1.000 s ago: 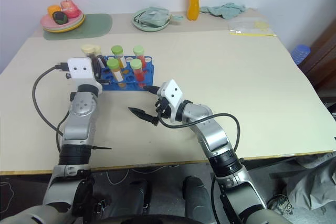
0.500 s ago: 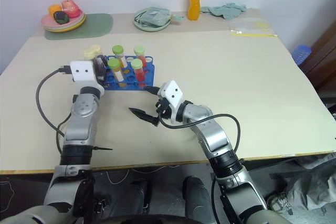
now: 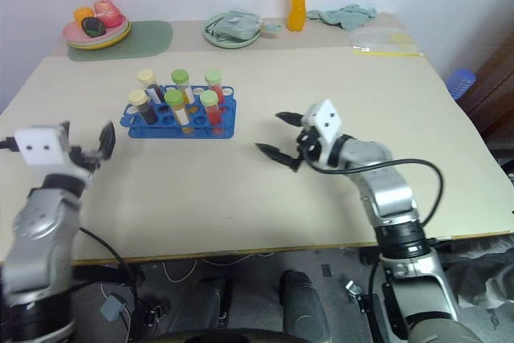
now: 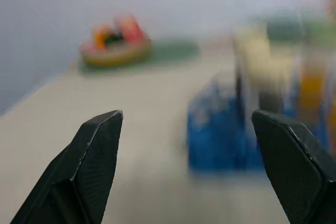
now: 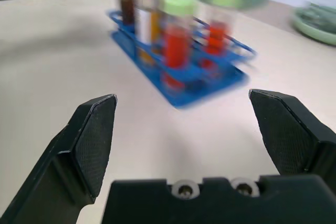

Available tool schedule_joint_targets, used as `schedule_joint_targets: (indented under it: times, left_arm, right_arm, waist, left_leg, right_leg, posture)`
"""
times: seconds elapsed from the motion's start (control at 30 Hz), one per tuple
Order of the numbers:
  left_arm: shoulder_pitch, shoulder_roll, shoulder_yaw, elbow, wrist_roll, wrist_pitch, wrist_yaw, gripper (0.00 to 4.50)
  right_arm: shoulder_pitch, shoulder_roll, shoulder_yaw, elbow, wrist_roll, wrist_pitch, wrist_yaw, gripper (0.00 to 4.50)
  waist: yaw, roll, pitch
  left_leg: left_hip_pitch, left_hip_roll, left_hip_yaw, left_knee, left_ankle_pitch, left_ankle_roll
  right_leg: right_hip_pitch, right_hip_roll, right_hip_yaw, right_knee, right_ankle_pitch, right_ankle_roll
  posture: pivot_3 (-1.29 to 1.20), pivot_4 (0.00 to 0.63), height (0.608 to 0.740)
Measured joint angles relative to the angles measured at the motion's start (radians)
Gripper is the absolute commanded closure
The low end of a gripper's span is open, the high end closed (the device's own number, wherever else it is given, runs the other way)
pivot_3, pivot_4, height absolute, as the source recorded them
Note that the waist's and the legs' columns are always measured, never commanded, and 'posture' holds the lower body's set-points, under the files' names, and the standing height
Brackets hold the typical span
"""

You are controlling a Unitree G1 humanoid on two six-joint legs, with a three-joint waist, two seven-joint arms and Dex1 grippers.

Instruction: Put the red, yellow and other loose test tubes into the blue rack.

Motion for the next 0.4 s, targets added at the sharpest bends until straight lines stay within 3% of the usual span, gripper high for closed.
schedule_joint_targets:
  times: [0.1, 0.4]
  left_arm:
    - [0.120, 0.041, 0.033, -0.020, -0.012, 0.063, -0.061, 0.49]
    - [0.191, 0.014, 0.110, -0.092, -0.068, 0.107, -0.077, 0.49]
  right_arm:
    - [0.003, -0.051, -0.045, 0.086, 0.002, -0.001, 0.024, 0.00]
    - [0.006, -0.099, -0.037, 0.267, -0.023, -0.061, 0.120, 0.00]
  waist:
    - [0.002, 0.000, 0.000]
    - [0.000, 0.000, 0.000]
  left_leg:
    - [0.000, 0.000, 0.000, 0.000, 0.000, 0.000]
    - [0.000, 0.001, 0.000, 0.000, 0.000, 0.000]
  right_leg:
    - [0.001, 0.000, 0.000, -0.001, 0.000, 0.000]
    - [0.001, 0.000, 0.000, -0.001, 0.000, 0.000]
  posture:
    - [0.00, 0.150, 0.740]
    - [0.00, 0.150, 0.740]
